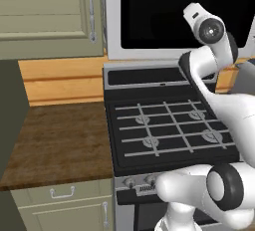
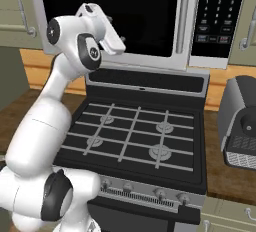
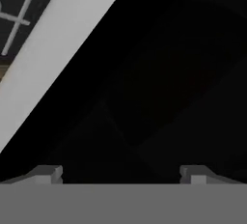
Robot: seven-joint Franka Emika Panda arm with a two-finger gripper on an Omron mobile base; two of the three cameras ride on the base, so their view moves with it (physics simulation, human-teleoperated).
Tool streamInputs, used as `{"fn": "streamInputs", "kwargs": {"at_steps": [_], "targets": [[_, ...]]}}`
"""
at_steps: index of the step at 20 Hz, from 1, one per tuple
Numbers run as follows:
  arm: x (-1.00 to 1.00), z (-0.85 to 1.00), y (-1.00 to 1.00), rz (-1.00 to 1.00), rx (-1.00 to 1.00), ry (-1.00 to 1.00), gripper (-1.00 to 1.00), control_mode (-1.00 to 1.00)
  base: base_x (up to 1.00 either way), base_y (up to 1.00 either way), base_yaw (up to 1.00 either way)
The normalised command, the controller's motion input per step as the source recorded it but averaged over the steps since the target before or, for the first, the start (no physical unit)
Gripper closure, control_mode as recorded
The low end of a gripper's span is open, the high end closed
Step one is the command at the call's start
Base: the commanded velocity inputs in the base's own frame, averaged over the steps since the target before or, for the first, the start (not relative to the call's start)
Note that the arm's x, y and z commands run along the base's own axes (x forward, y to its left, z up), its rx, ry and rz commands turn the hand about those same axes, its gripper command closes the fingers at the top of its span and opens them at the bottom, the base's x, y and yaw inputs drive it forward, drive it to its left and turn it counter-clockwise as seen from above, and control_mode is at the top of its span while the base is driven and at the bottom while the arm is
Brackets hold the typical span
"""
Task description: Pick the sweet potato from the sink and place it in the bowl. Then pick the bowl and place it in the microwave. Then close the microwave door and press the start button.
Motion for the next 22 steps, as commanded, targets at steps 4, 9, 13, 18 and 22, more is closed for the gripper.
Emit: {"fn": "streamInputs", "kwargs": {"at_steps": [4,9,13,18,22], "targets": [[0.81,0.00,-0.07,0.17,0.07,0.10,-1.00,-1.00,0.00,0.00,0.00],[0.68,-0.02,-0.12,0.17,0.08,0.06,-1.00,-1.00,0.00,0.00,0.00],[0.26,-0.13,-0.35,0.18,0.08,0.02,-1.00,-1.00,0.00,0.00,0.00],[-0.79,-0.02,-0.86,0.06,0.18,-0.04,-1.00,-1.00,0.00,0.00,0.00],[-1.00,0.00,-0.92,0.00,0.24,-0.11,-1.00,-1.00,0.00,0.00,0.00]]}}
